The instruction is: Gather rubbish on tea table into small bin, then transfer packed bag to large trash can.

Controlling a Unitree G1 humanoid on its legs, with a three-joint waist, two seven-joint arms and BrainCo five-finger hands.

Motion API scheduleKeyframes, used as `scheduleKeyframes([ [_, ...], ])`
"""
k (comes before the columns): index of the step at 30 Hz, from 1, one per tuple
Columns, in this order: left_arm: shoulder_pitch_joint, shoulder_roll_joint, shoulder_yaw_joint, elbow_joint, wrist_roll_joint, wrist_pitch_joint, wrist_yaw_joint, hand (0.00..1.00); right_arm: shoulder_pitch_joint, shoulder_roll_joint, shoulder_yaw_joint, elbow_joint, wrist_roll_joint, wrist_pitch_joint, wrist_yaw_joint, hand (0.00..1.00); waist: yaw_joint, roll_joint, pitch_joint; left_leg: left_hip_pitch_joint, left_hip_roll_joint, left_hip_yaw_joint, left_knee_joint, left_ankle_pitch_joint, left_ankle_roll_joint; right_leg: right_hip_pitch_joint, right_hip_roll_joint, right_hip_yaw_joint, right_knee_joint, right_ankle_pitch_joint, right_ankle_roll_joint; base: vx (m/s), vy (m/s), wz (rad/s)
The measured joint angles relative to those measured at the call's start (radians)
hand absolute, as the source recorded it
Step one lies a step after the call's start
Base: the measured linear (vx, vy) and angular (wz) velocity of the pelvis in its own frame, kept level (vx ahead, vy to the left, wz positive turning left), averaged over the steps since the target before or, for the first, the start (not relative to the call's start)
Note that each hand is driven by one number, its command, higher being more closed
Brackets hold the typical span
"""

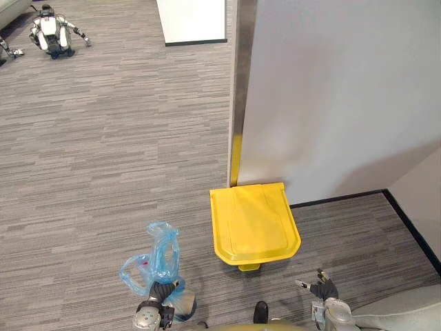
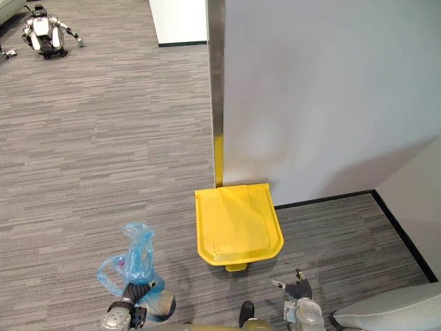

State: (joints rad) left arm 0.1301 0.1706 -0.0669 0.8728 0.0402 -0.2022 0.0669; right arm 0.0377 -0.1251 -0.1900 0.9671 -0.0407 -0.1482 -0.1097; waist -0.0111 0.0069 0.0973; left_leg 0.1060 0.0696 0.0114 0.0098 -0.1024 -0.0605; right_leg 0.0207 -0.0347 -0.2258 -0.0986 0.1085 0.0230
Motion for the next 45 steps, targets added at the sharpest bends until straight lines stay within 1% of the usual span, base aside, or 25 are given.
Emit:
scheduleKeyframes([
  [1,0.004,-0.004,0.000,0.000,0.000,0.000,0.000,1.00,-0.012,-0.001,0.003,0.000,0.000,0.000,0.000,0.00,0.003,0.003,0.002,-0.007,0.006,0.025,0.003,-0.008,0.011,-0.033,0.001,0.020,0.036,-0.009,-0.001,-0.09,0.015,-0.38],
  [2,0.004,-0.005,0.000,0.000,0.000,0.000,0.000,1.00,-0.021,-0.002,0.004,0.000,-0.001,0.000,-0.001,0.00,0.003,0.004,0.003,-0.014,0.007,0.035,0.007,-0.010,0.013,-0.059,0.000,0.032,0.069,-0.021,0.000,-0.12,0.012,-0.51],
  [4,0.004,-0.006,-0.003,0.000,0.000,0.001,-0.001,1.00,-0.041,-0.002,0.011,0.000,-0.002,0.001,-0.002,0.00,0.000,0.002,0.005,-0.029,0.001,0.061,0.023,-0.013,0.017,-0.133,-0.015,0.058,0.188,-0.072,0.007,-0.11,0.006,-0.33],
  [6,0.000,-0.007,-0.004,0.000,-0.001,0.000,-0.001,1.00,-0.032,-0.003,0.014,-0.001,-0.004,0.002,-0.002,0.00,-0.004,0.001,0.006,-0.023,-0.005,0.070,0.043,-0.039,0.017,-0.149,-0.028,0.064,0.253,-0.112,0.012,-0.09,0.016,-0.12],
  [8,-0.005,-0.009,-0.004,-0.001,0.000,0.000,-0.001,1.00,-0.026,-0.004,0.014,-0.001,-0.009,0.003,-0.002,0.00,-0.006,0.001,0.006,-0.019,-0.008,0.068,0.045,-0.046,0.026,-0.152,-0.035,0.063,0.271,-0.125,0.017,-0.03,0.022,0.01],
  [11,-0.003,-0.011,-0.008,-0.004,0.000,0.000,-0.003,1.00,-0.027,-0.004,0.016,-0.002,-0.009,0.003,-0.002,0.00,-0.006,-0.002,0.008,-0.019,-0.023,0.061,0.045,-0.049,0.024,-0.185,-0.061,0.064,0.347,-0.157,0.033,0.01,0.047,0.13],
  [12,-0.055,0.008,-0.014,-0.016,-0.001,0.002,-0.007,1.00,-0.057,0.013,0.045,-0.021,-0.009,0.005,-0.003,0.00,-0.020,-0.018,0.106,0.010,-0.033,0.058,0.163,-0.125,0.079,-0.356,-0.093,0.094,0.517,-0.185,0.137,0.06,0.039,0.37],
  [13,-0.060,0.018,-0.012,-0.031,-0.001,0.002,-0.005,1.00,-0.051,0.022,0.044,-0.039,-0.009,0.007,-0.005,0.00,-0.017,-0.049,0.108,0.013,-0.052,0.058,0.184,-0.140,0.065,-0.349,-0.094,0.096,0.390,-0.159,0.123,0.12,-0.003,0.40],
  [14,-0.066,0.018,-0.010,-0.045,-0.001,0.002,-0.002,1.00,-0.048,0.024,0.043,-0.053,-0.009,0.006,-0.006,0.00,-0.021,-0.065,0.117,0.014,-0.060,0.057,0.215,-0.162,0.052,-0.331,-0.102,0.101,0.344,-0.121,0.102,0.15,-0.073,0.17],
  [15,-0.082,0.001,-0.012,-0.052,-0.001,0.003,-0.001,1.00,-0.051,0.020,0.038,-0.073,-0.009,0.010,-0.012,0.00,-0.022,-0.054,0.126,0.012,-0.041,0.061,0.246,-0.181,0.037,-0.315,-0.093,0.084,0.342,-0.108,0.115,0.16,-0.059,0.07],
  [16,-0.088,-0.004,-0.013,-0.077,0.000,0.002,-0.002,1.00,-0.052,0.024,0.030,-0.105,-0.009,0.011,-0.021,0.00,-0.017,-0.035,0.135,0.011,-0.026,0.067,0.246,-0.190,0.031,-0.318,-0.077,0.092,0.348,-0.110,0.114,0.14,-0.042,0.02],
  [17,-0.091,-0.005,-0.012,-0.090,0.000,0.002,-0.001,1.00,-0.048,0.025,0.029,-0.121,-0.009,0.012,-0.021,0.00,-0.018,-0.027,0.135,0.011,-0.019,0.065,0.242,-0.198,0.027,-0.323,-0.067,0.100,0.356,-0.115,0.110,0.13,-0.062,0.07],
  [19,-0.115,-0.007,-0.004,-0.117,0.001,0.001,-0.001,1.00,-0.037,0.031,0.010,-0.131,-0.008,0.019,-0.020,0.00,-0.017,-0.007,0.137,0.042,-0.001,0.024,0.225,-0.220,0.027,-0.321,-0.034,0.143,0.425,-0.159,0.106,0.15,-0.086,0.39],
  [20,-0.130,-0.010,-0.003,-0.119,0.001,-0.002,-0.001,1.00,-0.024,0.042,-0.020,-0.137,-0.006,0.019,-0.021,0.00,-0.015,-0.008,0.135,0.071,-0.006,0.013,0.210,-0.214,0.016,-0.313,-0.017,0.178,0.466,-0.177,0.079,0.14,-0.079,0.46],
  [22,-0.132,-0.025,-0.001,-0.121,0.001,-0.002,-0.001,1.00,-0.017,0.044,-0.028,-0.151,0.001,0.020,-0.020,0.00,-0.006,0.002,0.128,0.096,0.002,0.015,0.202,-0.207,0.004,-0.309,-0.021,0.161,0.516,-0.207,0.047,0.20,-0.052,0.30],
  [23,-0.131,-0.031,-0.001,-0.121,0.001,-0.002,-0.001,1.00,-0.011,0.046,-0.028,-0.163,0.001,0.020,-0.019,0.00,-0.006,0.005,0.122,0.097,0.004,0.017,0.200,-0.203,-0.002,-0.309,-0.025,0.151,0.532,-0.218,0.039,0.21,-0.027,0.31],
  [26,-0.130,-0.051,0.000,-0.121,0.001,-0.002,-0.002,1.00,-0.017,0.051,-0.028,-0.167,0.003,0.020,-0.019,0.00,-0.001,0.003,0.116,0.100,0.003,0.023,0.191,-0.188,-0.018,-0.310,-0.037,0.138,0.551,-0.240,0.031,0.11,-0.012,0.16],
  [29,-0.130,-0.054,-0.001,-0.121,0.001,-0.002,-0.002,1.00,-0.026,0.069,-0.028,-0.167,0.004,0.021,-0.020,0.00,0.000,-0.011,0.107,0.108,0.000,0.033,0.168,-0.163,-0.017,-0.311,-0.045,0.141,0.545,-0.240,0.031,0.04,-0.008,0.00],
  [31,-0.129,-0.056,-0.001,-0.119,0.001,-0.002,-0.001,1.00,-0.020,0.087,-0.027,-0.164,0.013,0.021,-0.020,0.00,0.000,-0.022,0.096,0.108,-0.002,0.037,0.163,-0.162,-0.017,-0.311,-0.047,0.141,0.538,-0.239,0.031,-0.01,-0.001,0.02],
  [34,-0.119,-0.069,-0.002,-0.115,0.001,-0.001,-0.001,1.00,-0.003,0.097,-0.027,-0.156,0.022,0.022,-0.020,0.00,-0.002,-0.026,0.082,0.096,0.002,0.034,0.156,-0.161,-0.016,-0.306,-0.050,0.124,0.509,-0.230,0.030,-0.06,0.002,0.15],
  [37,-0.112,-0.079,-0.014,-0.115,0.001,-0.001,-0.002,1.00,0.012,0.100,0.004,-0.156,0.039,0.028,-0.018,0.00,-0.004,-0.023,0.070,0.070,0.002,0.018,0.132,-0.150,-0.008,-0.306,-0.056,0.095,0.465,-0.209,0.030,-0.08,0.010,0.28],
  [39,-0.111,-0.078,-0.022,-0.116,0.001,-0.001,-0.002,1.00,0.008,0.100,0.037,-0.160,0.039,0.028,-0.018,0.00,-0.001,-0.020,0.068,0.044,0.007,0.007,0.132,-0.150,-0.008,-0.306,-0.059,0.077,0.442,-0.191,0.030,-0.12,-0.006,0.34],
  [42,-0.111,-0.067,-0.062,-0.145,0.000,-0.001,-0.002,1.00,-0.007,0.101,0.107,-0.197,0.039,0.028,-0.016,0.00,-0.001,-0.011,0.067,-0.008,0.008,-0.042,0.136,-0.142,-0.016,-0.311,-0.069,0.032,0.408,-0.173,0.036,-0.11,-0.046,0.48],
  [44,-0.106,-0.066,-0.089,-0.218,-0.002,-0.001,-0.002,1.00,-0.046,0.100,0.180,-0.263,0.038,0.027,-0.019,0.00,0.006,-0.003,0.067,-0.077,0.004,-0.076,0.158,-0.142,-0.019,-0.348,-0.072,0.029,0.401,-0.173,0.037,-0.10,-0.061,0.50],
  [45,-0.108,-0.066,-0.097,-0.272,-0.004,-0.002,-0.001,1.00,-0.096,0.095,0.230,-0.301,0.038,0.021,-0.020,0.00,0.014,0.006,0.067,-0.135,0.004,-0.094,0.194,-0.141,-0.019,-0.377,-0.072,0.022,0.398,-0.173,0.036,-0.08,-0.066,0.41],
])
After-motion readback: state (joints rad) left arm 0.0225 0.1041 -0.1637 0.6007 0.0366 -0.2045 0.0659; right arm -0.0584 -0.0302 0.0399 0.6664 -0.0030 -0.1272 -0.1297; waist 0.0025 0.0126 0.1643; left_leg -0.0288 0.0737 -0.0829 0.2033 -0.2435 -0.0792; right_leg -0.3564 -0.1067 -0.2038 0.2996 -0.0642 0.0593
